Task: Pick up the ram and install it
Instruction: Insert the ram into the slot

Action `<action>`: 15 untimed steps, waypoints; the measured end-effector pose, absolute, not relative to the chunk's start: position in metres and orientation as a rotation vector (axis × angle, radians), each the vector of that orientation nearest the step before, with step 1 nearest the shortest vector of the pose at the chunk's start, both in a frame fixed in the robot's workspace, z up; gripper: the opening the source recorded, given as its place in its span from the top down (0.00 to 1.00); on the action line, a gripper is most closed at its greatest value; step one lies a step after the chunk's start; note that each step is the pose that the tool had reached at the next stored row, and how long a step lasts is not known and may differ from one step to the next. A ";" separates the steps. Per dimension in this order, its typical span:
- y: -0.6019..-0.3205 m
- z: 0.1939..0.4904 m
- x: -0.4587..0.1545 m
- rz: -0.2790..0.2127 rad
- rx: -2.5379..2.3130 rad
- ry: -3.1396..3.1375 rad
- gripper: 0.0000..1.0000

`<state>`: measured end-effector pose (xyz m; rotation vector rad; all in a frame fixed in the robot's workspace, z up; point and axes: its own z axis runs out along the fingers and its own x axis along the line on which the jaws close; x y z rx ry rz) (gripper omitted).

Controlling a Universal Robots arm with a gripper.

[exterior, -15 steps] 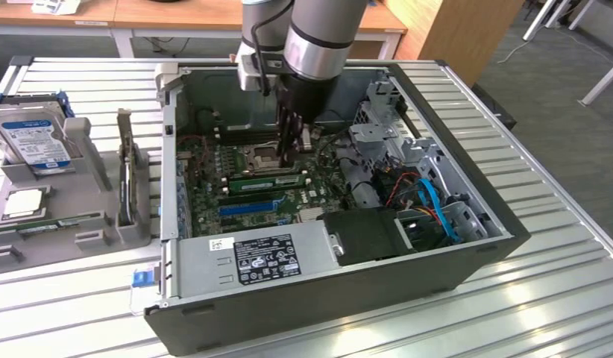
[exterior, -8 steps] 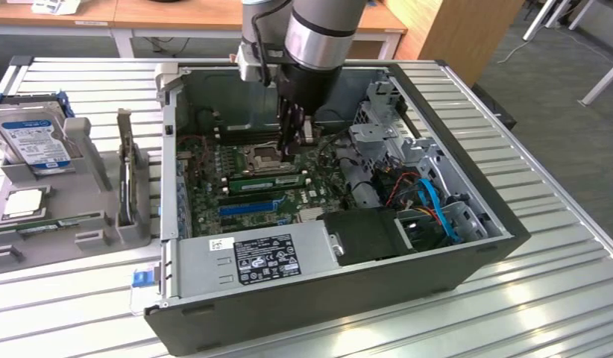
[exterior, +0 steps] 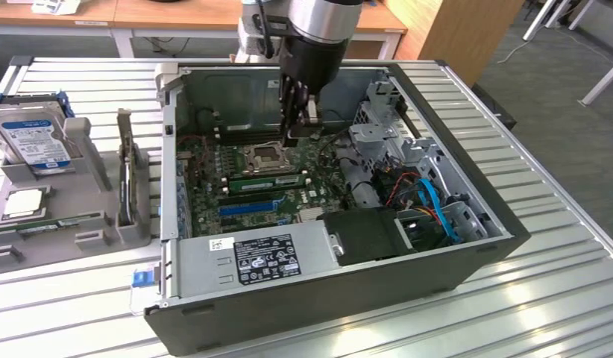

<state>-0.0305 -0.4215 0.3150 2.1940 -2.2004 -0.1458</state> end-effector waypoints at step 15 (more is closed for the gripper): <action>-0.422 0.324 -0.031 -0.136 2.199 -2.205 0.69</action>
